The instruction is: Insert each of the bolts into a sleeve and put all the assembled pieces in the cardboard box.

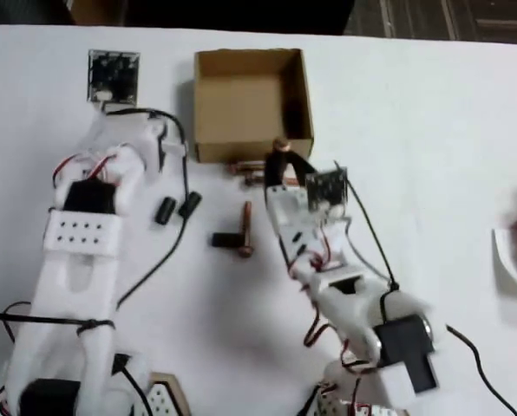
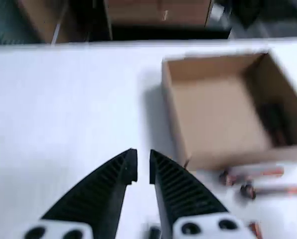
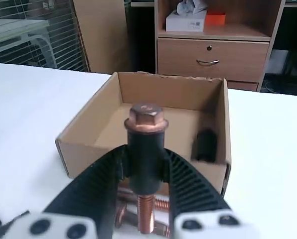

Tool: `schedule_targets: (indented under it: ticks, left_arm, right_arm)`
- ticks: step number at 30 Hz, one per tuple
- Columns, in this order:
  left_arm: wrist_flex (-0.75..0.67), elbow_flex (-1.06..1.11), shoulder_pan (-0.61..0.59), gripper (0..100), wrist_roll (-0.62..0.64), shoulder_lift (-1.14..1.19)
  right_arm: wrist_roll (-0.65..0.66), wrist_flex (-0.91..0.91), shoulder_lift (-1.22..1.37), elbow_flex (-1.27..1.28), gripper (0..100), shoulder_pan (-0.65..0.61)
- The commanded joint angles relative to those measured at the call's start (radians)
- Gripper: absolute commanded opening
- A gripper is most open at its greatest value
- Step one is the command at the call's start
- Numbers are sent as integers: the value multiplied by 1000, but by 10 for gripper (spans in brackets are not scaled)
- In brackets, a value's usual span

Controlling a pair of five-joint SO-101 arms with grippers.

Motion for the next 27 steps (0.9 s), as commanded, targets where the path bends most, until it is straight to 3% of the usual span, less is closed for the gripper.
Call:
schedule_targets:
  ticks: [1,8,15,23,27]
  left_arm:
    - [89,13,-31,65,-5,-17]
    - [91,124,-35,67,-5,-15]
    - [51,222,-35,67,-5,-9]
    - [-210,430,-35,65,-5,-14]
    - [-236,450,-35,65,-5,-14]
  right_arm:
    - [-2,280,-153,-172,20,15]
    - [-6,704,-174,-470,20,16]
    - [-75,858,-173,-577,20,38]
    - [114,986,-127,-720,20,8]
    - [129,1142,28,-925,20,10]
